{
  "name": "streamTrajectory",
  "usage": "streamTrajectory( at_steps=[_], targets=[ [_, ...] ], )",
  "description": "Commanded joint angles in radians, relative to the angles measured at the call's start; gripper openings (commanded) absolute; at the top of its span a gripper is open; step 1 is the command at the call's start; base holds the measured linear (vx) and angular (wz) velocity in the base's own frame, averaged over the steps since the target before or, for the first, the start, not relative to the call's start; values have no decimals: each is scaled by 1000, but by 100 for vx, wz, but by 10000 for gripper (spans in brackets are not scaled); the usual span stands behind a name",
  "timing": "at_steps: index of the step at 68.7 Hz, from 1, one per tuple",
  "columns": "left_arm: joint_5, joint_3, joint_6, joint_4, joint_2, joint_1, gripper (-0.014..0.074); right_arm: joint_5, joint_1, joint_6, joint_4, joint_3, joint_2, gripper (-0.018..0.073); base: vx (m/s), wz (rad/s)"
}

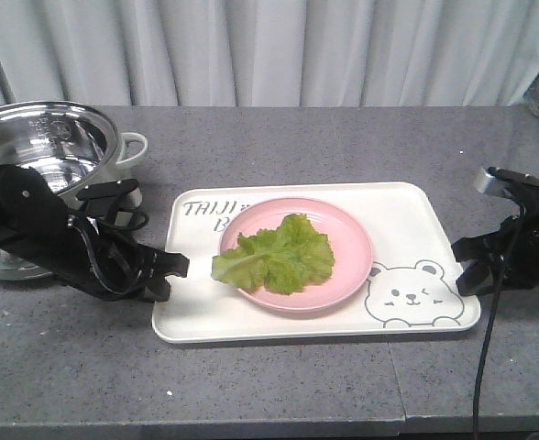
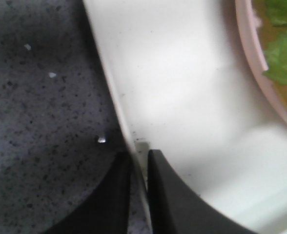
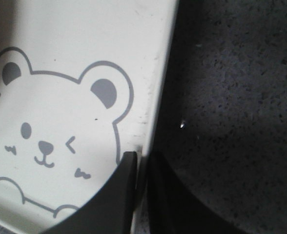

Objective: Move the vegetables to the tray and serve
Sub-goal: 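Close both grippers on the tray's side rims and lift it, then hold the tray level with both grippers while the base turns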

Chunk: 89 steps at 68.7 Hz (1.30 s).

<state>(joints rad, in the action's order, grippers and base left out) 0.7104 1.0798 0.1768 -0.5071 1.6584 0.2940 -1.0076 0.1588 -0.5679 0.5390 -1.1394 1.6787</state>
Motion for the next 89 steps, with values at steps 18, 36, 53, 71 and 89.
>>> streamTrajectory(
  at_steps=[18, 36, 53, 71, 89],
  targets=[
    [52, 31, -11, -13, -267, 11, -7, -114, -8, 3, 126, -25, -231, -4, 0, 0],
    [131, 31, -48, 31, -394, 11, -7, -182, -8, 11, 181, -15, -337, -4, 0, 0],
    [217, 30, -158, 180, -501, 11, -6, -147, -58, -14, 213, 108, -406, -4, 0, 0],
    [233, -74, -228, 264, -577, 11, -6, -138, -171, -4, 200, 150, -418, -4, 0, 0],
    [213, -172, -250, 267, -627, 11, -6, -145, -179, 72, 133, 150, -467, -4, 0, 0]
  ],
)
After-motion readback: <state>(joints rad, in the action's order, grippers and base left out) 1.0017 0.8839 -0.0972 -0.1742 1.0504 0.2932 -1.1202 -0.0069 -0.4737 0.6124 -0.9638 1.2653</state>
